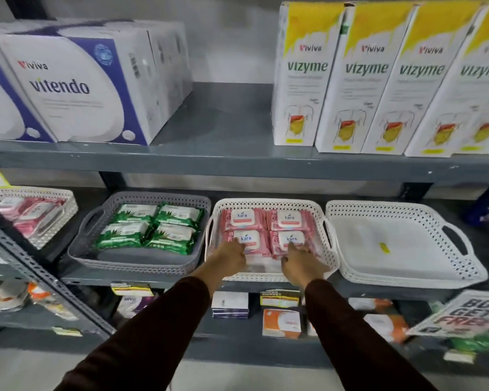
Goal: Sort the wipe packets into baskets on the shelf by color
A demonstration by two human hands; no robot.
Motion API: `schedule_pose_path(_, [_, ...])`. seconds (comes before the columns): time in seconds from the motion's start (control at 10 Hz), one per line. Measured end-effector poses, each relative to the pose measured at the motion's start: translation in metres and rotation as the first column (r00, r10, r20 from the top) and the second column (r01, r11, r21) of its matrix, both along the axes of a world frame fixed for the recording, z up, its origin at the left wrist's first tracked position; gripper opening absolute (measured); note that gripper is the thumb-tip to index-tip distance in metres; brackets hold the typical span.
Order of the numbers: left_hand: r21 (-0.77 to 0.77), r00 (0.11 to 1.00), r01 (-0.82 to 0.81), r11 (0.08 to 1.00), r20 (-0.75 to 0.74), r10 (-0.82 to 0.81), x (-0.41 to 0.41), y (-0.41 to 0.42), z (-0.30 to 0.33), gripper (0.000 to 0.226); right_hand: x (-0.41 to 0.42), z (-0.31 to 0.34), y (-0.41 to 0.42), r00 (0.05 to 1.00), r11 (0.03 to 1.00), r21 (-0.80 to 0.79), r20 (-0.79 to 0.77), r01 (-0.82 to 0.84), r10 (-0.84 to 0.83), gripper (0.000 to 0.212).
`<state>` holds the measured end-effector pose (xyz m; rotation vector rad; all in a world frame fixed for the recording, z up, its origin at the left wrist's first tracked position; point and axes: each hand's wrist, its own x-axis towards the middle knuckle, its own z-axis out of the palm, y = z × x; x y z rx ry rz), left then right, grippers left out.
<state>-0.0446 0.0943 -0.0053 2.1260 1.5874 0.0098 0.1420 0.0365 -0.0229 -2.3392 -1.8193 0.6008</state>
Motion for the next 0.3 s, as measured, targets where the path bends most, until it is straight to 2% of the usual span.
schedule_pose_path(0.1, [-0.024, 0.998, 0.055, 0.998, -0.032, -0.056, -0.003, 0.004, -0.006, 0.048, -0.003, -0.002, 0.001, 1.0, 0.996, -0.091, -0.015, 0.01, -0.011, 0.059])
schedule_pose_path(0.2, [-0.05, 0.989, 0.122, 0.991, -0.078, -0.125, -0.004, 0.004, 0.004, 0.051, -0.003, 0.014, -0.001, 0.999, 0.994, -0.11, -0.029, 0.015, -0.019, 0.064])
schedule_pose_path(0.3, [0.102, 0.98, 0.199, 0.975, -0.012, -0.199, -0.011, -0.02, 0.011, 0.051, -0.017, 0.022, -0.032, 0.998, 0.987, 0.157, -0.06, 0.031, -0.021, 0.058])
